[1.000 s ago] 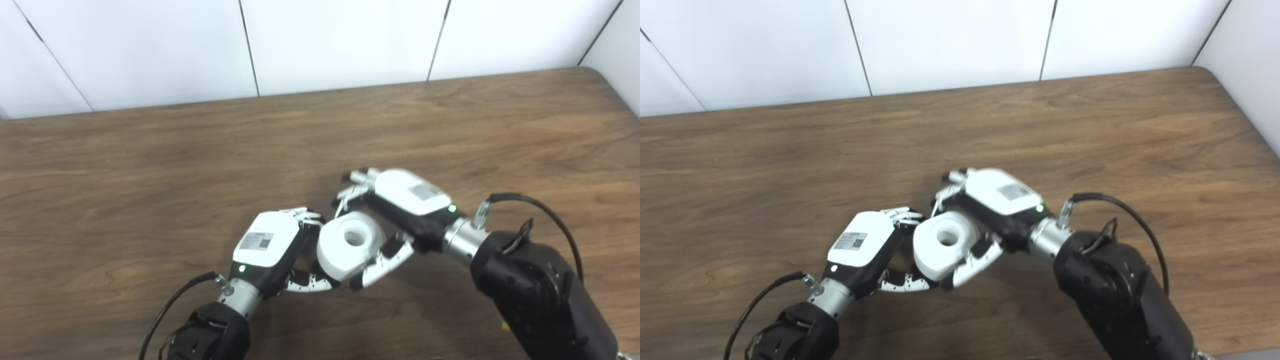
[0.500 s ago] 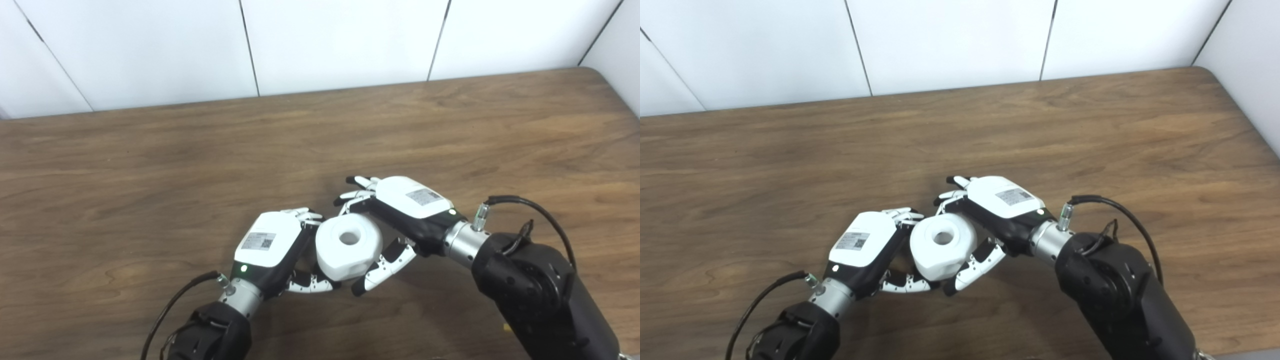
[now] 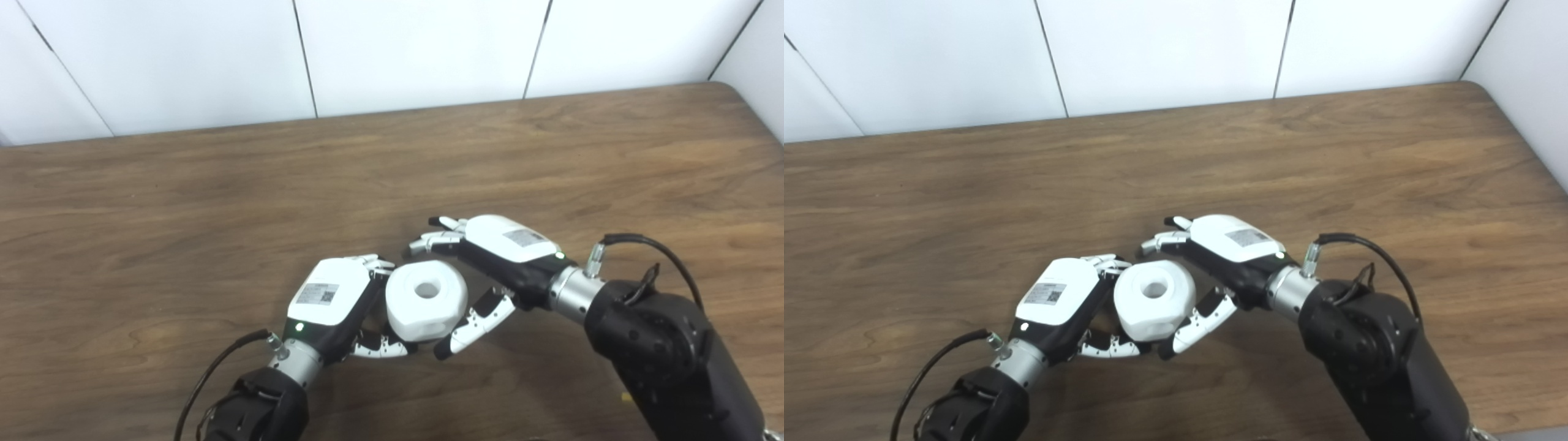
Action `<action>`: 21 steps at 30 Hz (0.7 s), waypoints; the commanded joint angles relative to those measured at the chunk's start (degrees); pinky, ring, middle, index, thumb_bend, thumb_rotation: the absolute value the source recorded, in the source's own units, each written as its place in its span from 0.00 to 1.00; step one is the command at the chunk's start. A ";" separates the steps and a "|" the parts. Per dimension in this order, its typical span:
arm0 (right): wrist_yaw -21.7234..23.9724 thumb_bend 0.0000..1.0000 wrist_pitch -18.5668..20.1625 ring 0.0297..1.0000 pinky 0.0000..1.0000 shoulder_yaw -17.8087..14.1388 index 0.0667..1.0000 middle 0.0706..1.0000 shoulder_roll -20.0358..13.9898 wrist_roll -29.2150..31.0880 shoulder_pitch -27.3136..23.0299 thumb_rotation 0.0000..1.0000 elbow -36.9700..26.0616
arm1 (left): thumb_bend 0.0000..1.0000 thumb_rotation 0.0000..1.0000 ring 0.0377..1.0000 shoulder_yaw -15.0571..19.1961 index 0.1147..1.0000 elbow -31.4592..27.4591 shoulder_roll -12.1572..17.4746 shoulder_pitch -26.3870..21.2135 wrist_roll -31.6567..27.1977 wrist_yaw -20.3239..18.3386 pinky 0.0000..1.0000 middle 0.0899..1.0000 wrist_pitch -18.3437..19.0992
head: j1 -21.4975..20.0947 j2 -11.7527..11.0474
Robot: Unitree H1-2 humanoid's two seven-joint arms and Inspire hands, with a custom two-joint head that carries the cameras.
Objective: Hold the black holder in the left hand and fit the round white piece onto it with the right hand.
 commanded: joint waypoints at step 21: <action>11.78 1.00 1.58 1.00 1.00 -7.99 0.80 0.87 3.23 -1.36 -11.47 0.45 -3.52 | 0.52 0.05 0.84 0.32 0.42 1.79 1.49 0.91 0.48 -1.26 0.84 0.75 0.03 | 0.18 -0.04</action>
